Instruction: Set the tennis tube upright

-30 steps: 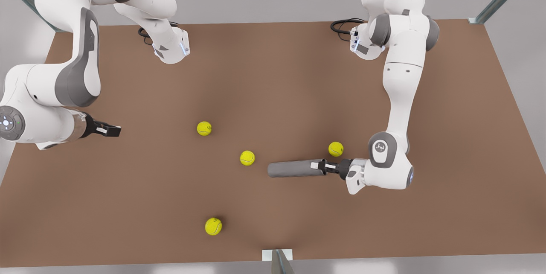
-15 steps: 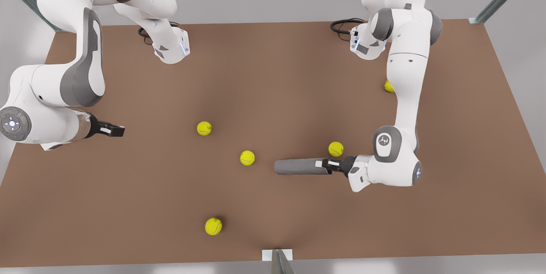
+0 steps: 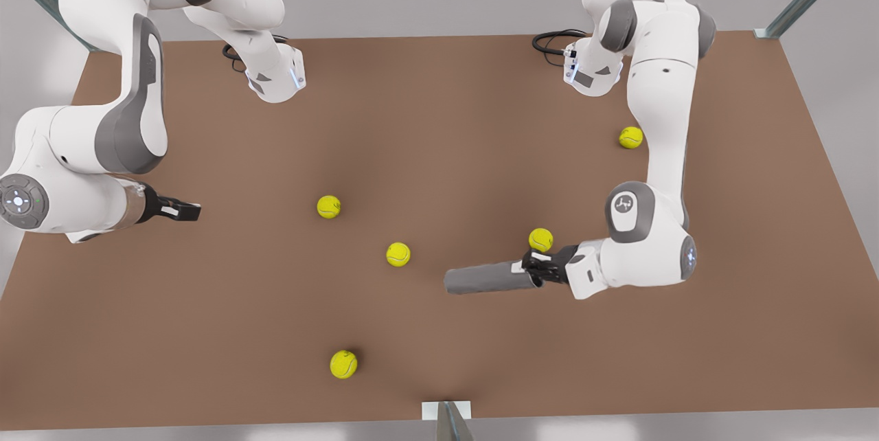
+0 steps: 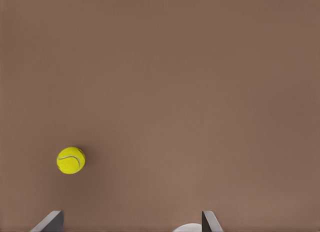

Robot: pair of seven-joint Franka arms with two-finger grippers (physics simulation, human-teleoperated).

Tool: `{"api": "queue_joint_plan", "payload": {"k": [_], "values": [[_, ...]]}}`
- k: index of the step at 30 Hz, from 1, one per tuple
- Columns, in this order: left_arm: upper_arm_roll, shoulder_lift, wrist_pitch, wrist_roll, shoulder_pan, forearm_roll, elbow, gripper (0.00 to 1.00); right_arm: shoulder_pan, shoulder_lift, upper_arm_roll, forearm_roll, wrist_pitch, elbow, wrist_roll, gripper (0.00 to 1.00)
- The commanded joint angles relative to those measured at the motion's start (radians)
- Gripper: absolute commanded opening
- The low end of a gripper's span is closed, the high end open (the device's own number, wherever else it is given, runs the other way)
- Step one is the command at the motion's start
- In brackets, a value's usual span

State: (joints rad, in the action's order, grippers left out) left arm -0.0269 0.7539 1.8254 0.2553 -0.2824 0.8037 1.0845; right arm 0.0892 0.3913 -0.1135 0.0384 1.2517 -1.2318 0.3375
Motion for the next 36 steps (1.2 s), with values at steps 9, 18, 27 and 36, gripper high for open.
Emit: {"api": "queue_joint_plan", "payload": {"k": [9,18,27,36], "values": [[0.001,-0.039,0.035,0.002,-0.017,-0.311,-0.002,0.21,-0.006,0.006,0.0,-0.002,0.031,0.0,-0.006,1.0],[0.001,-0.041,0.068,0.004,-0.027,-0.434,-0.002,0.21,-0.002,0.0,-0.02,-0.008,0.275,0.003,-0.008,1.0],[-0.001,-0.041,0.071,0.001,-0.027,-0.583,-0.002,0.21,0.034,0.001,-0.018,-0.045,0.324,0.005,-0.009,1.0],[-0.001,-0.041,0.043,-0.002,-0.031,-0.702,0.0,0.21,0.03,0.001,-0.014,-0.023,0.327,0.003,-0.144,1.0]]}}
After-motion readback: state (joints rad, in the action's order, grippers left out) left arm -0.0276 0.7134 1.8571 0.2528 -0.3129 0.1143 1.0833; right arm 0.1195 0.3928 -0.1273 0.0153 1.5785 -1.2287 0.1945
